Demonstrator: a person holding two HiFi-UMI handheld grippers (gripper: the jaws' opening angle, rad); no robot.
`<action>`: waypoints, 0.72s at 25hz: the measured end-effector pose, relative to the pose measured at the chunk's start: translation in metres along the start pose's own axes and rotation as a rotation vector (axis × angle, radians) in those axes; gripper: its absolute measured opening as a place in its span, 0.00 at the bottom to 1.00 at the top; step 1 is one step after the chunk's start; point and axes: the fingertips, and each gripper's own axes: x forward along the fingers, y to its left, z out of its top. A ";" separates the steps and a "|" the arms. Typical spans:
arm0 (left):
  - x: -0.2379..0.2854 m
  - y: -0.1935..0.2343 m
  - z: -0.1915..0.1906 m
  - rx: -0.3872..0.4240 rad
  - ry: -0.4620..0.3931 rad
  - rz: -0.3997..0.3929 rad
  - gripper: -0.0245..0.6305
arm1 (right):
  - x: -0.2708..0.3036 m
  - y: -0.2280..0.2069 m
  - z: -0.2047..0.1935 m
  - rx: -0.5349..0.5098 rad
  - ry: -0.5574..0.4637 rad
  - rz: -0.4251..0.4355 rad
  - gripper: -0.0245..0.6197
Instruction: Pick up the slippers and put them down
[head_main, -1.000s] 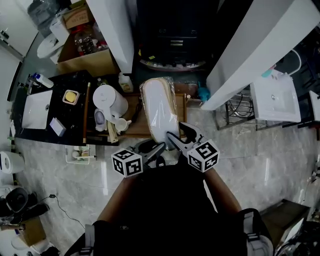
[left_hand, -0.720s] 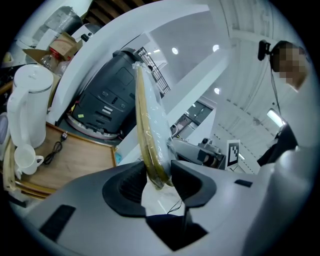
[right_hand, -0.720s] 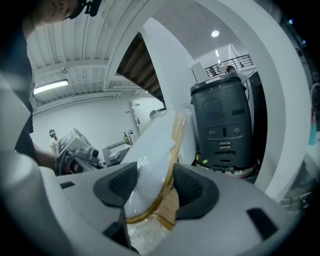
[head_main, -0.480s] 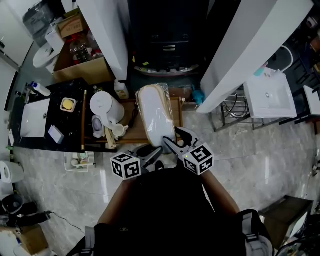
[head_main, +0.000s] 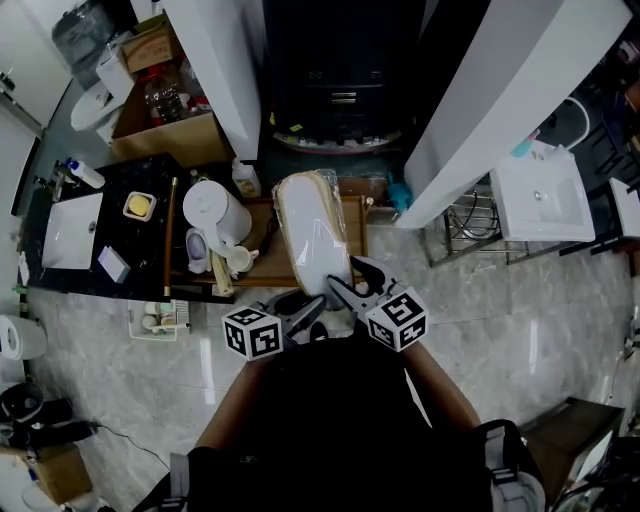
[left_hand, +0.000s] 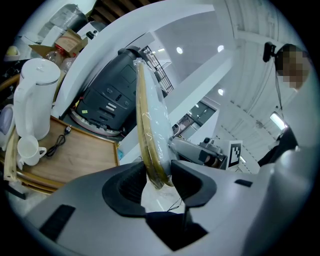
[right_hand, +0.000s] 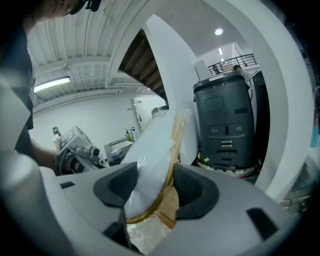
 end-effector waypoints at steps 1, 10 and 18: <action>0.000 0.000 -0.001 -0.001 0.001 0.000 0.28 | 0.000 0.000 0.000 -0.001 0.001 0.000 0.40; 0.003 0.000 -0.008 -0.021 0.004 0.001 0.28 | -0.002 -0.001 -0.007 -0.005 0.031 0.009 0.40; 0.007 0.003 -0.016 -0.056 0.004 0.013 0.28 | -0.001 -0.004 -0.017 0.011 0.075 0.029 0.40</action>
